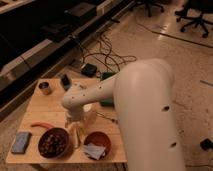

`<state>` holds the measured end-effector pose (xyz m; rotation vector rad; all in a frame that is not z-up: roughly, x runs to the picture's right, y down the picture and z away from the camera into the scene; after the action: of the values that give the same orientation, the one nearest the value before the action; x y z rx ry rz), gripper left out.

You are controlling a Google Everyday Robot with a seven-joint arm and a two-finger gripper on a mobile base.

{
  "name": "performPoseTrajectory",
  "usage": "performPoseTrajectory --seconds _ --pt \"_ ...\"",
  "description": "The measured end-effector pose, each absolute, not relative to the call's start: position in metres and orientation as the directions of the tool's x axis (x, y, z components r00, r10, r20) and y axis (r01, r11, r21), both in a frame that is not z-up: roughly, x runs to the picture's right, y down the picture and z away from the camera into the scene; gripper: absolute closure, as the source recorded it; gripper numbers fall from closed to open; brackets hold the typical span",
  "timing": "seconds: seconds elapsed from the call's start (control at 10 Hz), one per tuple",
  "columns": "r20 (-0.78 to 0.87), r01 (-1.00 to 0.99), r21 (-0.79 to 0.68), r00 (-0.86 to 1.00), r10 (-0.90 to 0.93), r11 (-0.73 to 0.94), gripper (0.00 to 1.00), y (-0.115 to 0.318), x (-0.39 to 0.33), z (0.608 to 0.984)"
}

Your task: Place banana in paper cup

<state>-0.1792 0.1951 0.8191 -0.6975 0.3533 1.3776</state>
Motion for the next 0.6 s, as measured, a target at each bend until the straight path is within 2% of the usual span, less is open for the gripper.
performPoseTrajectory --seconds 0.2,0.5,0.6 --pt "-0.629 -0.970 -0.239 0.185 0.755 0.039 0.36 0.203 -0.178 0.825" --pt "-0.655 -0.970 -0.240 0.193 0.731 0.042 0.62 0.211 -0.177 0.830" --pt "-0.667 -0.968 -0.246 0.202 0.718 0.044 0.74 0.212 -0.179 0.831"
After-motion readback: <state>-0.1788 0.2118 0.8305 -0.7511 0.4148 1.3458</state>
